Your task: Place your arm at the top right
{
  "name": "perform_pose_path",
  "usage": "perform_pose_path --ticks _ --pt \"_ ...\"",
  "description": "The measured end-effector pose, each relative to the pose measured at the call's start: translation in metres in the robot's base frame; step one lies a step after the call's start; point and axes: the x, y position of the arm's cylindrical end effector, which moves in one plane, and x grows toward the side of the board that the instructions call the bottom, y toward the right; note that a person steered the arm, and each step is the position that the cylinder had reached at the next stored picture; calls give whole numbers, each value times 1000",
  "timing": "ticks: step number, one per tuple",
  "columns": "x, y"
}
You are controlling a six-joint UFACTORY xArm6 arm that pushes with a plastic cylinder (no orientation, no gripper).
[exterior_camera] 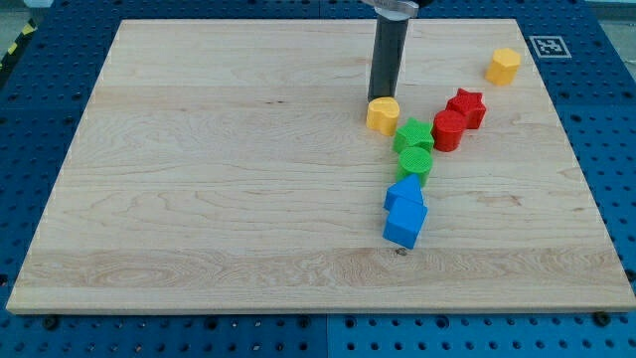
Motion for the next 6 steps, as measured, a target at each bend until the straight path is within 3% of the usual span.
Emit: perform_pose_path --ticks 2,3,5,6 --pt "-82 -6" --pt "-120 27" --pt "-148 128" --pt "-148 139"
